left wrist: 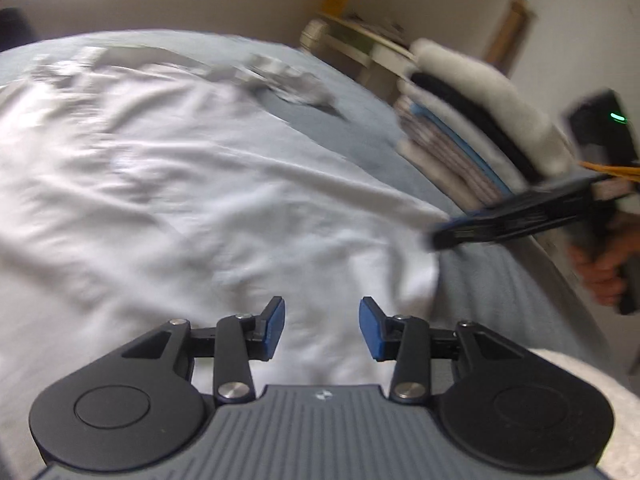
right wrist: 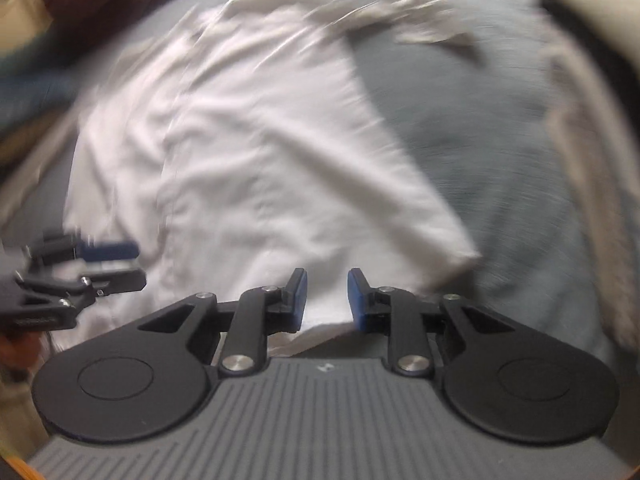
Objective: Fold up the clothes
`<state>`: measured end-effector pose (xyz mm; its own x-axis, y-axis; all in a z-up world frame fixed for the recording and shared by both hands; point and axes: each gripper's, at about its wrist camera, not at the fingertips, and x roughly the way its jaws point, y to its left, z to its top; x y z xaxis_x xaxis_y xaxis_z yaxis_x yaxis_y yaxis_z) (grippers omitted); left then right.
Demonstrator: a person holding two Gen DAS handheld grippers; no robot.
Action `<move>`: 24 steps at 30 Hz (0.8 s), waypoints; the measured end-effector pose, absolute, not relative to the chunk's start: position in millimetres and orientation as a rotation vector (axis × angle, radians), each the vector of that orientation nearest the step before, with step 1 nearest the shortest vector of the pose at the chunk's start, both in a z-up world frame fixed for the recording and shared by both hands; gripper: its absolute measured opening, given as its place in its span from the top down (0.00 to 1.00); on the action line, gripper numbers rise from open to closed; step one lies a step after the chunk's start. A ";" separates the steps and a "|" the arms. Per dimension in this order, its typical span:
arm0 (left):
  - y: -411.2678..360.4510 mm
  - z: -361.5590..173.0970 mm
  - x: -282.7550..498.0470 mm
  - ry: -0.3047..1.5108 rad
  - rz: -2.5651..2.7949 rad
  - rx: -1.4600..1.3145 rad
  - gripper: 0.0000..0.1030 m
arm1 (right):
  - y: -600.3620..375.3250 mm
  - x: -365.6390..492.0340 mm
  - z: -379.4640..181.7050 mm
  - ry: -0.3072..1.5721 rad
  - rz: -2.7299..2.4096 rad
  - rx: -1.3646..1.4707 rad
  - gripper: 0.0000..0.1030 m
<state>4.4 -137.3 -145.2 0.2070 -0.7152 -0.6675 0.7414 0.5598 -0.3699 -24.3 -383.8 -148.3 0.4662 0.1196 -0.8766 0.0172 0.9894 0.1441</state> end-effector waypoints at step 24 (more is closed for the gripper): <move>-213.4 -171.3 20.8 1.345 -1.035 0.157 0.55 | -459.8 90.4 -171.9 1.196 0.150 0.207 0.82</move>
<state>20.8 -213.4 -171.3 -0.1236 -0.5198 -0.8453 0.6843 0.5722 -0.4519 90.4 -459.8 -171.9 0.3601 0.2245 -0.9055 -0.0064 0.9712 0.2383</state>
